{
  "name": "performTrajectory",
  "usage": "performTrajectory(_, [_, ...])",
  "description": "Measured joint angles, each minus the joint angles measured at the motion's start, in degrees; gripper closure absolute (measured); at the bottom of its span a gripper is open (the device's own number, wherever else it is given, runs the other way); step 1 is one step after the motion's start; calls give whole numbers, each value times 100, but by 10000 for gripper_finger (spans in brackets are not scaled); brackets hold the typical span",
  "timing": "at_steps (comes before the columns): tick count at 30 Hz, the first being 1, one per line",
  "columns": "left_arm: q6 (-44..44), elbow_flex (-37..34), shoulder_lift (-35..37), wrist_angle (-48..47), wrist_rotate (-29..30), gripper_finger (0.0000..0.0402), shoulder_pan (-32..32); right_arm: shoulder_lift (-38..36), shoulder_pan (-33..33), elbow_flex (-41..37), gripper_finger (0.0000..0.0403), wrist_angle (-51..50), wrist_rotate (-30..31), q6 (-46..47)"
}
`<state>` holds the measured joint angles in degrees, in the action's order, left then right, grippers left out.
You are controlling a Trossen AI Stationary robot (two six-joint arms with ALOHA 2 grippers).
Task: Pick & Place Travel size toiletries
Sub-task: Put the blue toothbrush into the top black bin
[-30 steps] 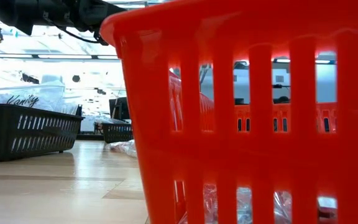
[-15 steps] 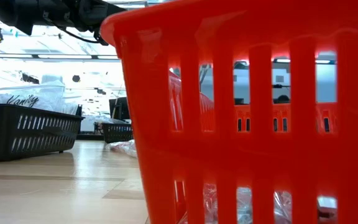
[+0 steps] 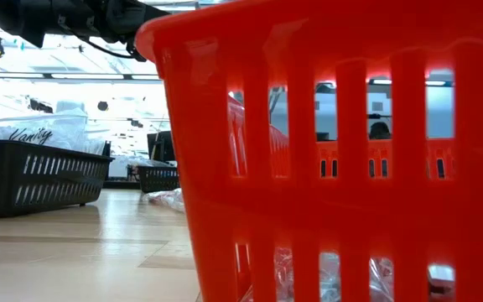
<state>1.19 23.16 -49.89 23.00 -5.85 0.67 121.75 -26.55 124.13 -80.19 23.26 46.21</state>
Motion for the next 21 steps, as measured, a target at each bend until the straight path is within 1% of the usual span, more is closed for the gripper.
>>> performTrajectory(2, [-1, 0, 0, -2, 0, 400, 0, 0, 220, 0, 267, 188, 597, -404])
performTrajectory(5, [0, 0, 0, -2, 0, 400, 0, -74, 430, -1, 269, 946, 1483, -1366])
performTrajectory(7, [0, 0, 0, -11, 0, 400, 0, -172, 502, 4, 270, 1715, 1758, -2269])
performTrajectory(9, [0, 0, 1, -10, 0, 400, 0, -227, 564, 4, 269, 2530, 1688, -3348])
performTrajectory(10, [0, 0, 1, -17, 0, 400, 6, -242, 608, 11, 269, 2947, 1492, -3841])
performTrajectory(12, [25, 0, 0, -15, 1, 400, 17, -283, 719, -2, 267, 3474, 717, -4686])
performTrajectory(15, [33, 0, 1, -22, 34, 400, 41, -317, 997, -207, 264, 4427, -1157, -5425])
performTrajectory(17, [33, 0, 2, -28, 37, 400, 76, -304, 1219, -457, 264, 4810, -2159, -5592])
performTrajectory(19, [27, -2, 0, -43, 37, 400, 103, -291, 1412, -748, 264, 5085, -2733, -5632])
performTrajectory(21, [27, -2, 0, -113, 39, 400, 103, -291, 1574, -1017, 266, 5440, -3064, -5636])
